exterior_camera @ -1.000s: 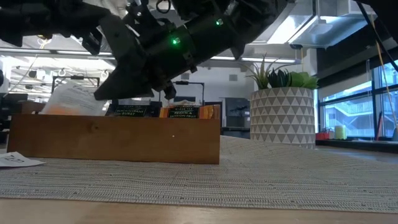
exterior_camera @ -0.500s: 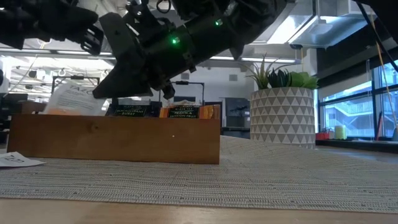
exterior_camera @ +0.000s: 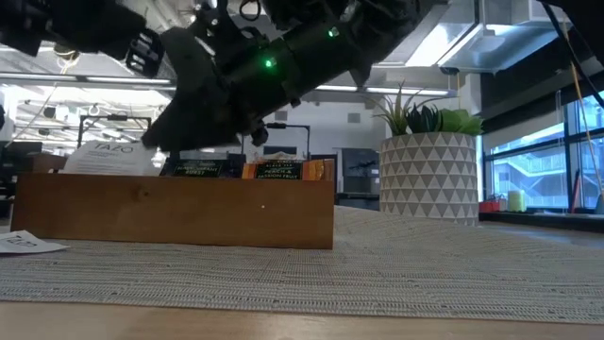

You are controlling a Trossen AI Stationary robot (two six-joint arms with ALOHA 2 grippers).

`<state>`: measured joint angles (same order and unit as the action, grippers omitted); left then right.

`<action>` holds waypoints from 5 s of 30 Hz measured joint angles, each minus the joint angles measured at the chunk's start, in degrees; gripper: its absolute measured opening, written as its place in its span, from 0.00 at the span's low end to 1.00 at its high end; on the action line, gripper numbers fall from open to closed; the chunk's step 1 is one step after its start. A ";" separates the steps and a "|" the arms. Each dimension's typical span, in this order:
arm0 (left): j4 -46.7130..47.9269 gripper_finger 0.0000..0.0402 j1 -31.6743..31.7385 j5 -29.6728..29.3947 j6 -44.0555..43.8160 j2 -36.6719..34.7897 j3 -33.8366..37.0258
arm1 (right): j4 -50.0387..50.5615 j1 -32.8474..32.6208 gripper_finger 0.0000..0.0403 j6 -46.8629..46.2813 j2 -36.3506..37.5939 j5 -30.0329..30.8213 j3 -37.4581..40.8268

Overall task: Pick & Place Tea
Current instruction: Put the white tea bag into the left section of the wooden organizer, then put the violet tea bag into the middle section of the wooden organizer

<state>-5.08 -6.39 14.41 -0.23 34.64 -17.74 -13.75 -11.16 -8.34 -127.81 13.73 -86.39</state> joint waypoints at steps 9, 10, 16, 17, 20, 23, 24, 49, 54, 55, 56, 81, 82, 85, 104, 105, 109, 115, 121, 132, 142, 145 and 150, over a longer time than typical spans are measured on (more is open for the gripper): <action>9.93 0.03 -10.21 -9.76 -6.19 11.26 -4.28 | 13.43 -0.62 0.43 4.03 8.51 11.43 -0.02; 9.92 0.03 -11.49 -9.85 -6.99 13.03 -4.76 | 15.11 -0.77 0.43 3.45 9.15 12.97 -0.02; 9.58 0.02 -17.56 -13.94 -12.57 23.13 -7.22 | 19.46 -0.77 0.43 -0.43 10.23 15.61 -0.02; 9.68 0.02 -17.95 -16.72 -14.02 24.82 -7.52 | 19.44 -0.74 0.43 -0.42 10.23 15.36 -0.02; 9.65 0.02 -18.32 -21.23 -15.53 29.29 -8.17 | 19.20 -0.79 0.43 -0.42 10.23 14.85 -0.02; 9.71 0.03 -18.34 -20.60 -15.59 33.25 -9.15 | 19.18 -0.81 0.43 -0.42 10.23 14.70 -0.02; 9.66 0.02 -18.34 -20.26 -15.58 34.40 -9.61 | 19.20 -0.81 0.43 -0.42 10.23 14.70 -0.02; 15.59 0.03 -18.25 -25.07 -19.47 39.60 -13.45 | 19.63 -0.79 0.43 -0.20 10.23 14.63 -0.02; 18.03 0.02 -18.25 -25.24 -19.69 37.76 -15.12 | 20.12 -0.81 0.43 0.02 10.23 14.65 -0.02; 18.06 0.02 -18.25 -25.24 -19.69 37.23 -15.42 | 20.23 -0.81 0.43 0.37 10.23 14.65 -0.02; 18.52 0.02 -18.25 -25.26 -19.71 36.51 -15.71 | 20.46 -0.81 0.43 1.09 10.23 14.66 -0.02; 55.12 0.02 -3.11 -40.83 -49.55 20.86 -16.26 | 13.20 17.50 0.43 3.76 10.23 -13.70 -0.02; 56.49 0.02 -2.07 -40.32 -50.56 21.53 -16.26 | 12.51 18.42 0.43 2.90 10.23 -14.49 -0.02; 57.89 0.02 0.64 -39.93 -52.65 24.06 -16.26 | 10.00 20.74 0.43 2.54 9.27 -18.74 -0.08; 42.17 0.03 10.66 -36.97 -53.04 31.38 -5.61 | -0.17 21.49 0.43 -2.06 0.42 -16.76 -0.02; 40.61 0.03 10.69 -36.93 -53.03 31.38 -4.91 | -1.15 21.48 0.43 -2.56 0.15 -17.45 -0.02; 37.61 0.03 10.99 -36.86 -53.29 31.12 -2.97 | -2.08 21.74 0.43 -5.39 -0.63 -19.90 -0.07; 35.09 0.02 11.01 -37.76 -53.51 31.24 -2.34 | -1.92 22.75 0.43 -9.62 -0.68 -20.89 -0.07; 31.52 0.02 11.06 -37.33 -52.64 31.38 -2.25 | -1.96 22.52 0.43 -11.03 -0.68 -21.10 -0.07; 29.95 0.02 11.01 -38.59 -52.59 31.42 -2.16 | -0.67 24.31 0.43 -6.47 -0.68 -21.33 -1.07; 28.80 0.02 11.05 -39.81 -52.57 31.42 -2.16 | 6.67 27.12 0.43 -3.16 -0.68 -24.56 -9.62; 28.80 0.02 11.04 -40.02 -52.57 31.42 -2.16 | 7.06 27.37 0.43 -3.82 -0.76 -24.30 -9.55; 28.79 0.03 11.06 -40.24 -52.57 31.42 -2.16 | 1.90 26.38 0.43 -7.90 -4.83 -28.88 -9.57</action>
<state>23.70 4.67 -25.83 -52.80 66.06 -19.90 -11.85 15.22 -16.24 -132.63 -15.15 -95.96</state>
